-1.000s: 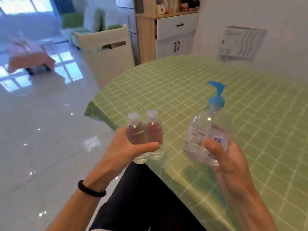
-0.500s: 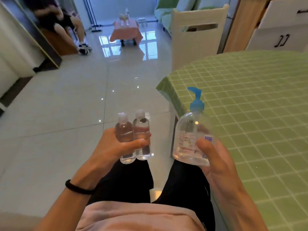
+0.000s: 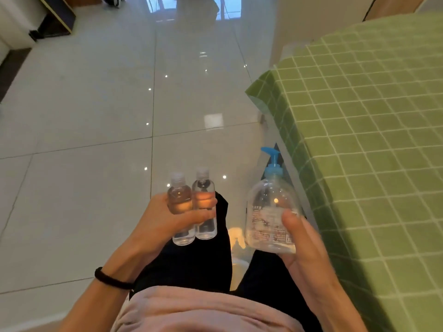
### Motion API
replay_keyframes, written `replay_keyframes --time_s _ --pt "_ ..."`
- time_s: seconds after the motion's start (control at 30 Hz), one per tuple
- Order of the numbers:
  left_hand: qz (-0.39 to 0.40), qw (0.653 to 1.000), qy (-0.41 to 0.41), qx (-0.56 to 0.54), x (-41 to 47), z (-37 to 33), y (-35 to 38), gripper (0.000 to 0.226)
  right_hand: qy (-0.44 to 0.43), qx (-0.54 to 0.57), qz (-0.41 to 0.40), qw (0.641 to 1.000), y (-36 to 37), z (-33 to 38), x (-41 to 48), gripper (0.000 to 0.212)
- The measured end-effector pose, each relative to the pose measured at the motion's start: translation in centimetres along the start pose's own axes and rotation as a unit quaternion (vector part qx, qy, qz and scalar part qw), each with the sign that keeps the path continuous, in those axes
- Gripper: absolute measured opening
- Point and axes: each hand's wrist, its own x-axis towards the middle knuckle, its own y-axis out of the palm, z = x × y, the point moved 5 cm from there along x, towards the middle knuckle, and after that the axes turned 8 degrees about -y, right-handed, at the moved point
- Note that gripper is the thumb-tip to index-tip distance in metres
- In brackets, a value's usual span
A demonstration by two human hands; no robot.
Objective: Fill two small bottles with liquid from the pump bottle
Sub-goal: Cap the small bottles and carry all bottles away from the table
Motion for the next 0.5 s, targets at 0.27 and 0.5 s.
replay_keyframes --time_s 0.27,0.5 --pt "0.004 0.997 -0.065 -0.049 4.5 -3.7 -1.8 0.035 0.055 -0.018 -0.015 0.998 2.3 2.8 6.4 0.073" --pt "0.0 0.991 -0.114 -0.077 0.0 -13.9 -5.7 0.041 0.103 -0.033 -0.024 0.994 7.2 12.3 6.1 0.08"
